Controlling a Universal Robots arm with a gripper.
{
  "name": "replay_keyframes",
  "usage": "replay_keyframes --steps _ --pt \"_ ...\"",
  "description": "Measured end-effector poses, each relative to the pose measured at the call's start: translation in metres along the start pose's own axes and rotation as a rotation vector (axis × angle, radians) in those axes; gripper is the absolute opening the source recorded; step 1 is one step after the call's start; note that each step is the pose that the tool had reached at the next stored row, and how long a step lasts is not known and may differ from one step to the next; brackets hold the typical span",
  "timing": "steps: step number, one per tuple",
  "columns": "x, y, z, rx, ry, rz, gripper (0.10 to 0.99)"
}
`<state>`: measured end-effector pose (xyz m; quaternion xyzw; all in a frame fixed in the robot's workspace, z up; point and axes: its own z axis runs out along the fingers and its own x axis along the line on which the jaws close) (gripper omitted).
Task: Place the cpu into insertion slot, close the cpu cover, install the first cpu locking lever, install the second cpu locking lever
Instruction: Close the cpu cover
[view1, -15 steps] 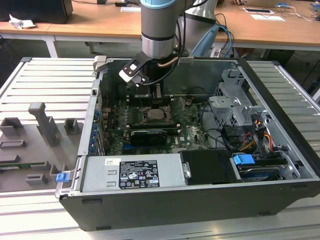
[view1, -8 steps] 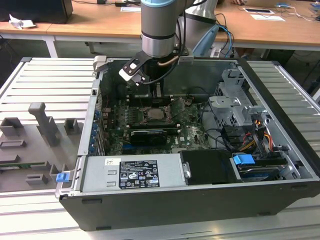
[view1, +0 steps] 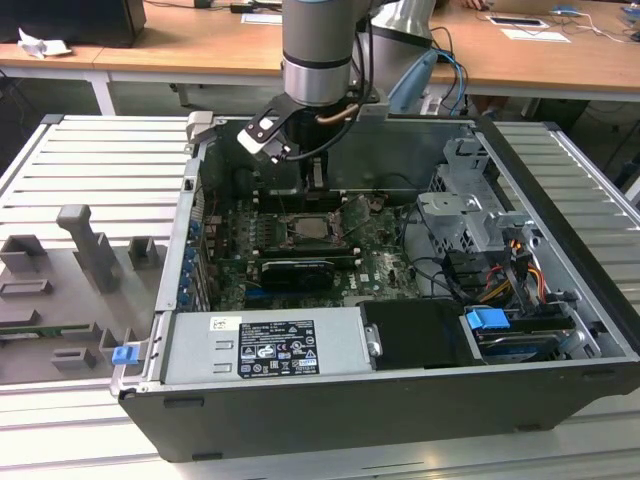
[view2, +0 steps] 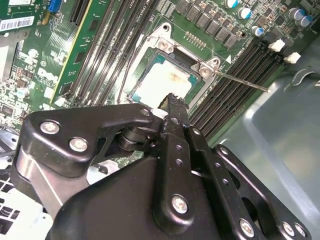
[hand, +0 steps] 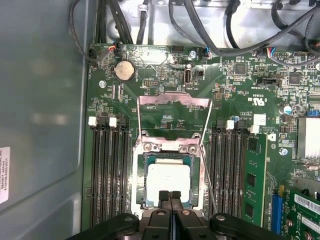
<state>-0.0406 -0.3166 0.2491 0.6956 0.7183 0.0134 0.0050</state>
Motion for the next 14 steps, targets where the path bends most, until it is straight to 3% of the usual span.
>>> replay_keyframes --steps 7,14 --pt "0.0002 0.0001 -0.0046 0.0 0.0001 0.0 0.106" --pt "0.001 0.0004 -0.0138 0.0 -0.0003 0.0 0.106"
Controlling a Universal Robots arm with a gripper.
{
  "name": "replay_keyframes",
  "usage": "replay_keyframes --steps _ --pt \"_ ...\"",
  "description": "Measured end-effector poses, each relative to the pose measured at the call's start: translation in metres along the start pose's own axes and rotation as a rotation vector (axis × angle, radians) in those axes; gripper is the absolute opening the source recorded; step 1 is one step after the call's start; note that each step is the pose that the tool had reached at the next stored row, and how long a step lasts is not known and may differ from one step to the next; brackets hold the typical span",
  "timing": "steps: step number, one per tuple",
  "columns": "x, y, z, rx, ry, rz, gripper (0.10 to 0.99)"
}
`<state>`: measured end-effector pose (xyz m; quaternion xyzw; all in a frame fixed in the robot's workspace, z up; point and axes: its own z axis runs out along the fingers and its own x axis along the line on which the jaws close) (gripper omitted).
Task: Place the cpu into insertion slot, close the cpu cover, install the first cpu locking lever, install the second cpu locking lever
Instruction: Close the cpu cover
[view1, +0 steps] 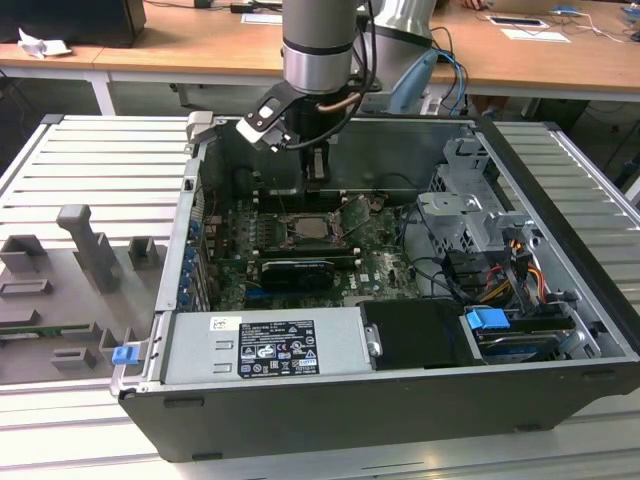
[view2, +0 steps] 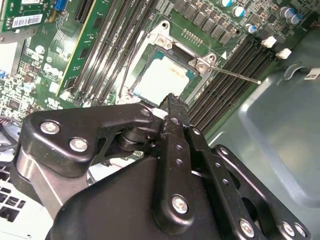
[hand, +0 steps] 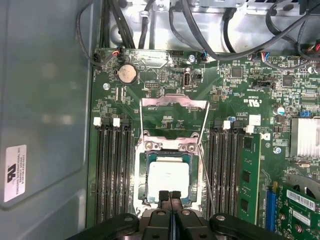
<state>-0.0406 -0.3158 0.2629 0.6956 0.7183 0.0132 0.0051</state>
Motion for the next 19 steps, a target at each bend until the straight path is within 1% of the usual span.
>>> replay_keyframes --steps 8,11,14,15,18,19 --pt "0.0015 0.0003 -0.0107 0.0 -0.0001 0.0 0.106" --pt "0.0017 0.0018 -0.0107 0.0 0.0 0.0 0.106" --pt "0.002 0.0065 -0.0107 0.0 0.0 0.0 0.106" --pt "0.0023 0.0069 -0.0119 0.001 -0.0006 0.0 0.106" --pt "0.0028 0.0072 -0.0189 0.0 -0.0005 0.0 0.106" --pt "0.0031 0.0073 -0.0226 0.0 -0.0005 0.0 0.106"
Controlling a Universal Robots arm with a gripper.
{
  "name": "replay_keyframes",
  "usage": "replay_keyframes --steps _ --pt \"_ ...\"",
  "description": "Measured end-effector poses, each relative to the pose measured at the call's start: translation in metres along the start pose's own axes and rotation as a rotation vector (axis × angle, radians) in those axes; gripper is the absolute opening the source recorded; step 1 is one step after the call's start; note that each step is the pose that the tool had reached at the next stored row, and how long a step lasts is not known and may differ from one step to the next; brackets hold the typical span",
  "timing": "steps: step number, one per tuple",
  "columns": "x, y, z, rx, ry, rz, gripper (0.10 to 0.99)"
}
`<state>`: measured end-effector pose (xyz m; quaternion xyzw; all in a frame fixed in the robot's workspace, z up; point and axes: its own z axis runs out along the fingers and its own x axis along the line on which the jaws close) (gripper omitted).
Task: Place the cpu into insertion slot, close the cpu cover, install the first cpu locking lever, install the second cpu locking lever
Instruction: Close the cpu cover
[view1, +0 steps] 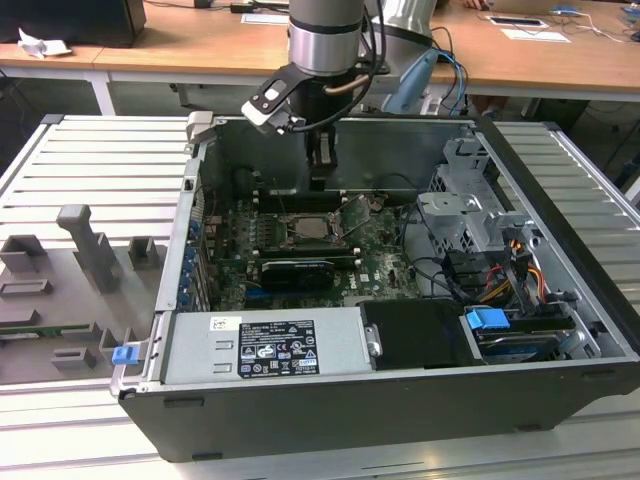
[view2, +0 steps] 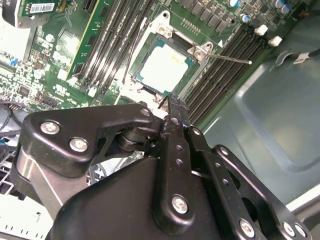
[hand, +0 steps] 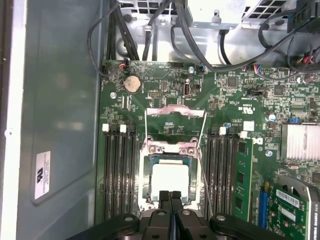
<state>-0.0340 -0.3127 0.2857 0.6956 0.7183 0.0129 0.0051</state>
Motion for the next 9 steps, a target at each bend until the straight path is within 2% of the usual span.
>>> replay_keyframes --steps 9 --pt "0.0003 0.0084 -0.0039 0.001 0.0 0.0 0.106"
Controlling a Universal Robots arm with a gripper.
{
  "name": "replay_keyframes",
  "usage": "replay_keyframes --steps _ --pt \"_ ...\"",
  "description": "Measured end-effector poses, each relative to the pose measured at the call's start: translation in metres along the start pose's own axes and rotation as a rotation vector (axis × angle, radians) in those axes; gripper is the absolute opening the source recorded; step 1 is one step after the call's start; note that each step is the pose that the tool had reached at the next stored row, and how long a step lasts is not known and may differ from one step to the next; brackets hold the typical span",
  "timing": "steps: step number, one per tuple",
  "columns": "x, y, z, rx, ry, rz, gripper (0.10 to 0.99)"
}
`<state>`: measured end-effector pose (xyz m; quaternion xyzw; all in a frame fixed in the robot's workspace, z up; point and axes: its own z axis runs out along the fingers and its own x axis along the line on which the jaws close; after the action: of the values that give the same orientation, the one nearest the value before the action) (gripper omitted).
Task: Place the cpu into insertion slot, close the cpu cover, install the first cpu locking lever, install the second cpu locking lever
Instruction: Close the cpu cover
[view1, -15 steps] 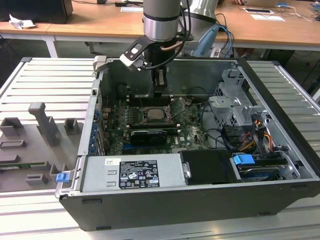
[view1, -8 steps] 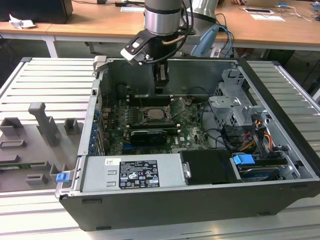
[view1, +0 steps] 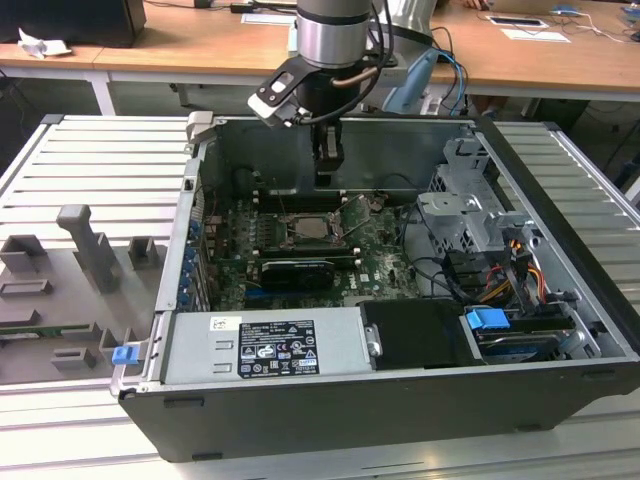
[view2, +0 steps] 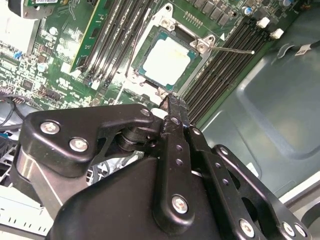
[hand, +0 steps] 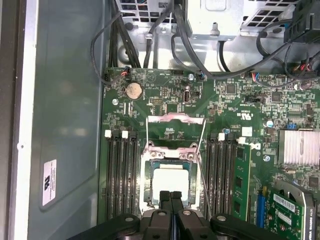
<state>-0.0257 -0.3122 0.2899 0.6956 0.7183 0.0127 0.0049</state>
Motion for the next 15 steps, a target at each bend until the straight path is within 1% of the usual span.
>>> replay_keyframes --steps 5,8,10,12,13,15 --pt "0.0004 0.0045 -0.0007 0.0 0.0002 0.0 0.106" --pt "0.001 0.0053 -0.0038 0.001 -0.0004 0.0 0.106" --pt "0.0021 0.0058 -0.0087 0.001 -0.0006 0.0 0.106" --pt "0.0024 0.0067 -0.0105 0.001 -0.0007 0.0 0.106" --pt "0.0025 0.0076 -0.0107 0.001 -0.0004 0.0 0.106" --pt "0.0024 0.0127 -0.0111 0.001 -0.0005 0.0 0.106"
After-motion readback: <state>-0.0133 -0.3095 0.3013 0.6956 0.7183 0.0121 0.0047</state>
